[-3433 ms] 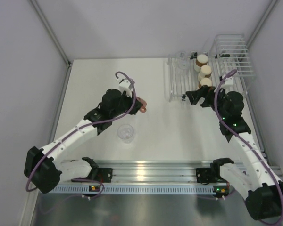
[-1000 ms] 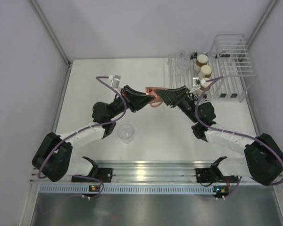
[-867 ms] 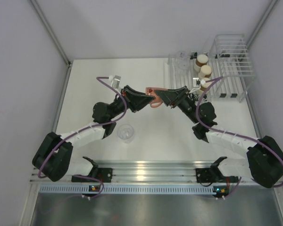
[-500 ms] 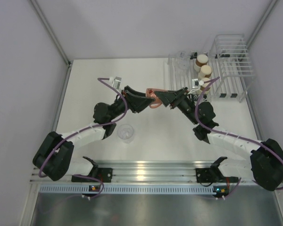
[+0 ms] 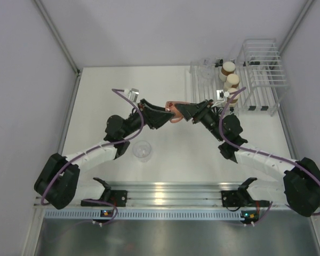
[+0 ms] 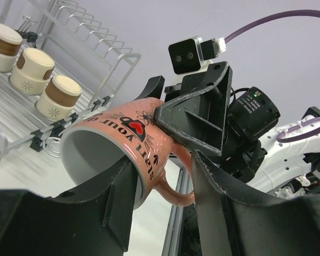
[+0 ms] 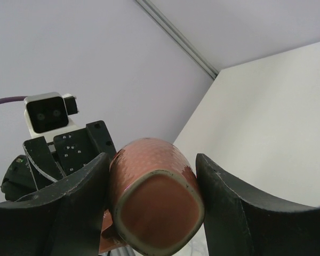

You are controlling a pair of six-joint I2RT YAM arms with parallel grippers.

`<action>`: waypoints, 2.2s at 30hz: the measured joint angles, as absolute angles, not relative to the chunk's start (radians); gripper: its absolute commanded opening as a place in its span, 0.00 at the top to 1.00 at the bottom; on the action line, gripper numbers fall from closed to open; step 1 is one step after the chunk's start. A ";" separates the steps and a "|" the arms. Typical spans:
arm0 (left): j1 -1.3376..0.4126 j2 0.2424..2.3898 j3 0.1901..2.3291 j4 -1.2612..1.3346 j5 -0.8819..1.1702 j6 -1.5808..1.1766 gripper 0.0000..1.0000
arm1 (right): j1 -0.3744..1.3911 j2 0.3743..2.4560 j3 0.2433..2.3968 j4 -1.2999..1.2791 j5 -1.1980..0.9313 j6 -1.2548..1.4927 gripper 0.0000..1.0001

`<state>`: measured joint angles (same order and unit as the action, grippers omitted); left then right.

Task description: Load the cups into the dish rack

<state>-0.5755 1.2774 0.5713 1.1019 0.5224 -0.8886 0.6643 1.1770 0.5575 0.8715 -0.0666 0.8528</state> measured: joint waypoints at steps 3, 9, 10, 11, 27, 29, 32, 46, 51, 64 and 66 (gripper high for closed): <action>-0.575 1.269 0.570 1.085 0.519 -0.876 0.51 | 0.662 1.176 0.558 0.869 -0.060 0.848 1.00; -0.574 1.256 0.551 1.068 0.507 -0.844 0.51 | 0.645 1.163 0.558 0.837 -0.043 0.836 1.00; -0.574 1.251 0.547 1.064 0.507 -0.839 0.51 | 0.641 1.159 0.558 0.829 -0.043 0.834 1.00; -0.574 1.246 0.545 1.056 0.505 -0.833 0.51 | 0.637 1.155 0.558 0.822 -0.042 0.832 1.00; -0.566 1.135 0.521 0.864 0.472 -0.722 0.51 | 0.529 1.106 0.661 0.549 0.052 0.669 1.00; -0.562 1.092 0.529 0.771 0.454 -0.681 0.51 | 0.511 1.108 0.728 0.468 0.075 0.616 1.00; -0.554 1.043 0.599 0.556 0.400 -0.602 0.51 | 0.487 1.139 0.868 0.339 0.119 0.511 1.00; -0.503 1.021 1.218 -0.319 0.120 -0.281 0.47 | 0.417 1.497 1.271 -0.064 0.269 0.199 1.00; -0.481 1.023 1.272 -0.411 0.029 -0.198 0.47 | 0.412 1.589 1.272 -0.139 0.286 0.170 1.00; -0.480 1.005 1.137 -0.436 -0.065 -0.124 0.45 | 0.410 1.709 1.279 -0.143 0.319 0.157 1.00; -0.480 0.995 1.137 -0.435 -0.070 -0.120 0.45 | 0.410 1.740 1.293 -0.144 0.329 0.157 1.00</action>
